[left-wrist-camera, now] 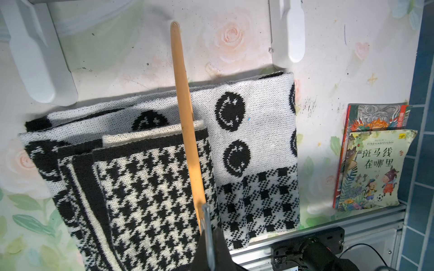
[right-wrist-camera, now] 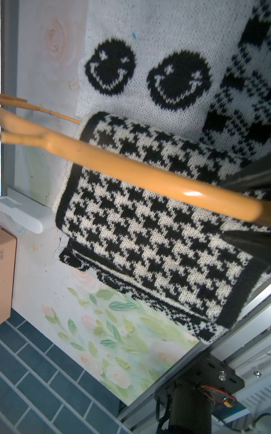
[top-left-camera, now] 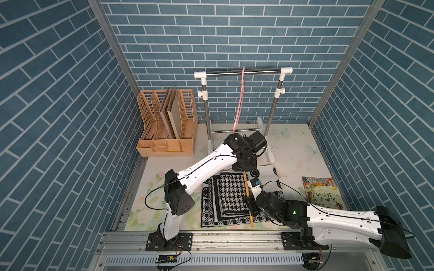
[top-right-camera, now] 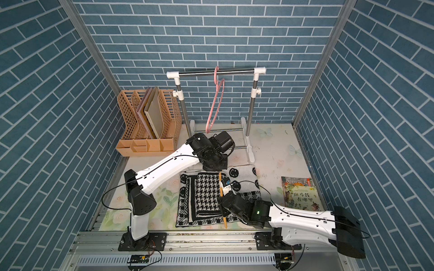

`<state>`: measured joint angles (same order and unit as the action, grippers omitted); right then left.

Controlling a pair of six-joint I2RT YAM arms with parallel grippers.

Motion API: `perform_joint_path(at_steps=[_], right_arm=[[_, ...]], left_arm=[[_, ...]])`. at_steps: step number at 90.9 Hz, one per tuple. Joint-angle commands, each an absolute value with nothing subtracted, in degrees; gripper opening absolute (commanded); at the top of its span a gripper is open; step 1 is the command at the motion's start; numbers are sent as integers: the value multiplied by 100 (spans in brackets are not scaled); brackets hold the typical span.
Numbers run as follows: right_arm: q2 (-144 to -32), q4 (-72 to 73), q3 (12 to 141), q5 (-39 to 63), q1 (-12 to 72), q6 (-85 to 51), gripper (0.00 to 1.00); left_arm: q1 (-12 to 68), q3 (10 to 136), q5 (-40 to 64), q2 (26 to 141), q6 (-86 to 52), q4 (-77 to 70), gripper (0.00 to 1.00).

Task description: Hang the scarf on the hanger

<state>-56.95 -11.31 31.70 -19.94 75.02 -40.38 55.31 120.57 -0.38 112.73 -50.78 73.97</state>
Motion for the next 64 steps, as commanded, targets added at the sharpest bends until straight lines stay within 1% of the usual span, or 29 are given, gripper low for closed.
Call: perform_joint_path(at_steps=[1, 15, 26, 29, 41, 43, 48, 53, 55, 57, 60, 62, 64], right_arm=[[-5650, -1605, 3208, -2285, 7515, -4121, 23], [-5727, -1894, 3294, -2203, 7519, -4177, 9], [-5680, -2044, 3257, -2201, 7515, -4302, 3], [-5625, -2038, 3249, -2218, 7516, -4306, 0], [-5393, -1881, 3287, -2091, 7516, -4128, 0], [-5327, -1846, 3307, -2039, 7515, -4071, 0], [-5182, -1790, 3356, -1915, 7507, -3980, 0], [-5026, -1737, 3402, -1813, 7506, -3946, 0], [-4972, -1702, 3413, -1754, 7513, -3929, 0], [-4906, -1680, 3428, -1691, 7508, -3909, 0], [-4856, -1673, 3473, -1618, 7508, -3903, 0], [-4818, -1677, 3503, -1567, 7509, -3903, 0], [-4799, -1678, 3534, -1528, 7511, -3902, 0]], left_arm=[[5520, 11959, -115, 11091, -5027, 7429, 0], [5520, 11888, -41, 11098, -5042, 7336, 0], [5526, 11911, 26, 11109, -5054, 7287, 0], [5523, 11930, 48, 11109, -5054, 7280, 0], [5520, 12061, 245, 11090, -4969, 7209, 0], [5520, 12107, 283, 11076, -4949, 7203, 5], [5520, 12261, 348, 11047, -4916, 7205, 25], [5520, 12468, 353, 10976, -4890, 7211, 49], [5520, 12559, 343, 10940, -4881, 7219, 56], [5520, 12665, 325, 10907, -4879, 7236, 74], [5520, 12822, 278, 10860, -4878, 7272, 92], [5520, 12911, 236, 10808, -4878, 7294, 97], [5513, 12988, 200, 10759, -4880, 7332, 99]])
